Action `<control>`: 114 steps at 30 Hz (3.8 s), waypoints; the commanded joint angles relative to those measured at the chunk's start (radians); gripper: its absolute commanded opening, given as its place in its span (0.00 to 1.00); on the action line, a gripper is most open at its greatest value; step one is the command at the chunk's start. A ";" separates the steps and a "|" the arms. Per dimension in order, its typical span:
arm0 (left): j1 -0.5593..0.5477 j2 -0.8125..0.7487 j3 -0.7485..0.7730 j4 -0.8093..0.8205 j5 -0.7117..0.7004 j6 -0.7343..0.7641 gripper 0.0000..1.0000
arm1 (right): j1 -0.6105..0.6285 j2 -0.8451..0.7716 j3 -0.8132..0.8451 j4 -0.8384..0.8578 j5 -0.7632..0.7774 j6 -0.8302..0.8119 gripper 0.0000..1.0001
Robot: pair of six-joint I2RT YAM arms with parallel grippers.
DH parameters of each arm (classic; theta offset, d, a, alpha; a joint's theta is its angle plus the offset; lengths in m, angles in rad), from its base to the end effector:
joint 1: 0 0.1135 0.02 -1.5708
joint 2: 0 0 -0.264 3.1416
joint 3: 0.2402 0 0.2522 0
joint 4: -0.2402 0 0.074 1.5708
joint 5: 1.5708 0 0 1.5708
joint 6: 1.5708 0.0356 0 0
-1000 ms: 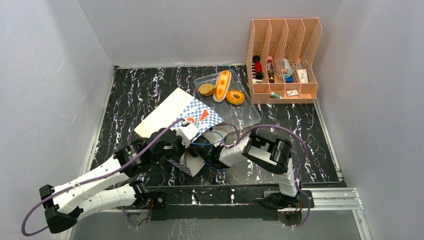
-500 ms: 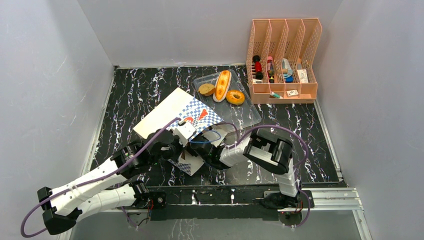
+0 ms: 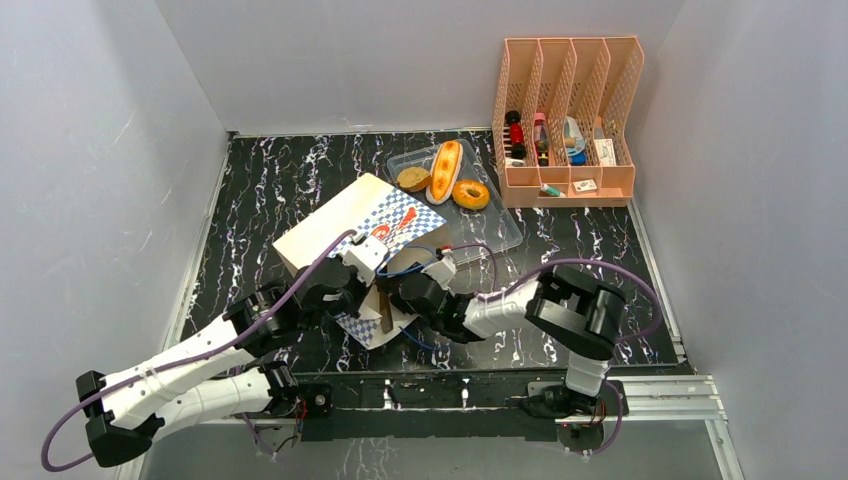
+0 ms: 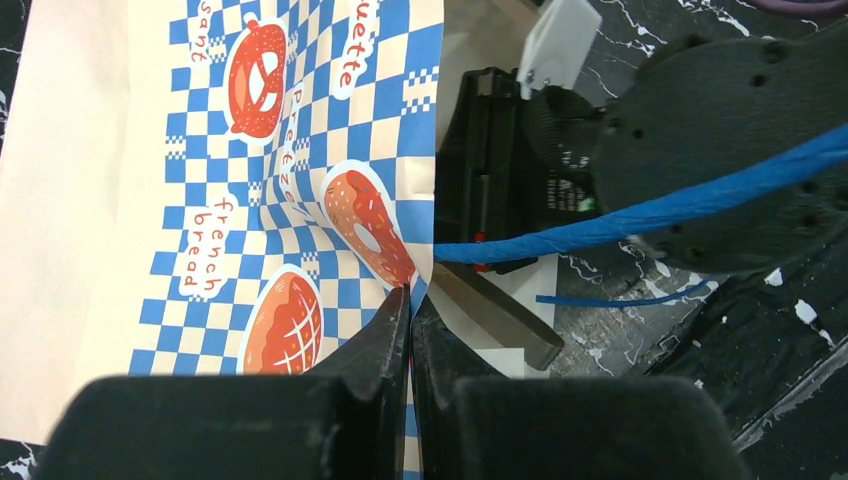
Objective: Take the fake bread out of the paper bag
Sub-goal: Take out the fake bread from the paper bag, then place the fake bread in the container.
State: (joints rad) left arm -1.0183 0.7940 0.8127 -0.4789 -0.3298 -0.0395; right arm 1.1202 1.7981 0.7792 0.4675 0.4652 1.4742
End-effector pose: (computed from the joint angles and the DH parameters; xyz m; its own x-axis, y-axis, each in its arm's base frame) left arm 0.1018 -0.1431 0.3185 -0.2587 0.3484 -0.9009 0.6434 0.7579 0.1083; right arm 0.1664 0.3073 0.1381 -0.6571 0.6843 -0.3161 0.1655 0.5401 0.8252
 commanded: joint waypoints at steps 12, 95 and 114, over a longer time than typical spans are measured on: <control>-0.003 -0.015 -0.024 0.013 -0.176 -0.058 0.00 | 0.117 -0.222 -0.097 -0.068 0.155 -0.052 0.00; 0.254 0.030 0.086 -0.210 -0.166 -0.237 0.00 | -0.162 -0.382 -0.026 -0.355 0.188 -0.510 0.00; 0.253 0.001 0.069 -0.222 -0.158 -0.247 0.00 | -0.196 -0.310 -0.072 -0.339 0.112 -0.445 0.34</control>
State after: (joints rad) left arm -0.7685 0.8158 0.8772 -0.6868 -0.5003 -0.2810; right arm 0.9310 1.4837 0.6998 0.0582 0.5831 1.0183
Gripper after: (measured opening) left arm 0.007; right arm 0.329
